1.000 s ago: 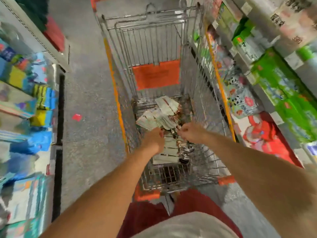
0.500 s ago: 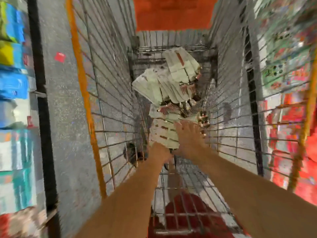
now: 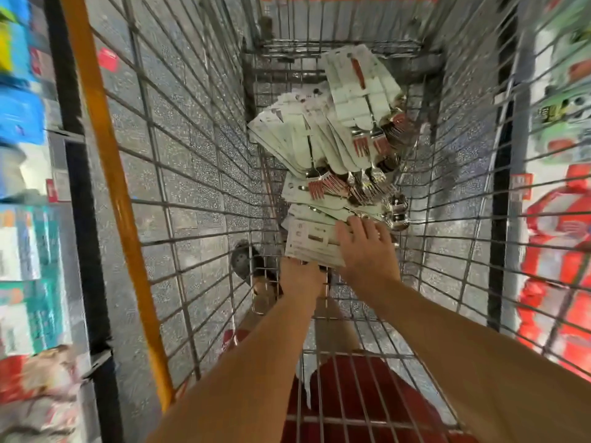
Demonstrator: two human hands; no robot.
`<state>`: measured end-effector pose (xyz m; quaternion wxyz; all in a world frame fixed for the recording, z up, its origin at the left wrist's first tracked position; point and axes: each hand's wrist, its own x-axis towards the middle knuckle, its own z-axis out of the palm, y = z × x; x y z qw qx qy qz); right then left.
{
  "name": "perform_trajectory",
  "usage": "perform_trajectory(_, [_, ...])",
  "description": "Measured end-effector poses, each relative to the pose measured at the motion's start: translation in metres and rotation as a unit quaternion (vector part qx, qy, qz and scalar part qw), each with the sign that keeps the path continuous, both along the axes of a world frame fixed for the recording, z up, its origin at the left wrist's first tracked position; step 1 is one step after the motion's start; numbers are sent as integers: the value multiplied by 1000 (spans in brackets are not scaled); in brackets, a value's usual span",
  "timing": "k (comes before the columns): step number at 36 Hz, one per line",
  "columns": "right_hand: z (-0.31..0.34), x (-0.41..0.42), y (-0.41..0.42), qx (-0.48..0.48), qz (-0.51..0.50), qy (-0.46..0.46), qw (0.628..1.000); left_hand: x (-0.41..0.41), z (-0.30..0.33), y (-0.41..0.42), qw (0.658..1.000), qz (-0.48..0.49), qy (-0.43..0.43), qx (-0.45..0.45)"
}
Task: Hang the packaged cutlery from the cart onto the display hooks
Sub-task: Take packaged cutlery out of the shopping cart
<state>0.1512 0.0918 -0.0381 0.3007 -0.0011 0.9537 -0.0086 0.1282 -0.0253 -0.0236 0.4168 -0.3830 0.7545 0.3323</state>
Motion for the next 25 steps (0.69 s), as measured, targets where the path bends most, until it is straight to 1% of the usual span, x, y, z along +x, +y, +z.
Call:
perform_trajectory(3, [0,3,1,6,10,24,1000,0,-4,1,988,147,2,44])
perform_trajectory(5, [1,5,3,7,27,46,999,-1,-4,2,979,196,-9,59])
perform_trajectory(8, [2,5,4,4,47,52,998,-1,-5,1,966,250,7,69])
perform_trajectory(12, [10,-1,1,-22,23,76,997,2,-9,-2,955,289,4,72])
perform_trajectory(15, [14,-10,-3,-69,-1,10,998,3,-10,-3,954,292,3,74])
perform_trajectory(18, [10,-17,-6,-92,-23,-28,995,4,-10,-5,952,298,-4,77])
perform_trajectory(22, [10,-26,-6,-112,-43,-46,992,0,-8,-5,944,313,16,106])
perform_trajectory(24, [10,-29,-4,-123,-48,-53,990,-4,-3,-5,944,304,25,122])
perform_trajectory(25, [11,-31,-3,-142,-68,-58,986,-6,-1,-5,945,299,26,128])
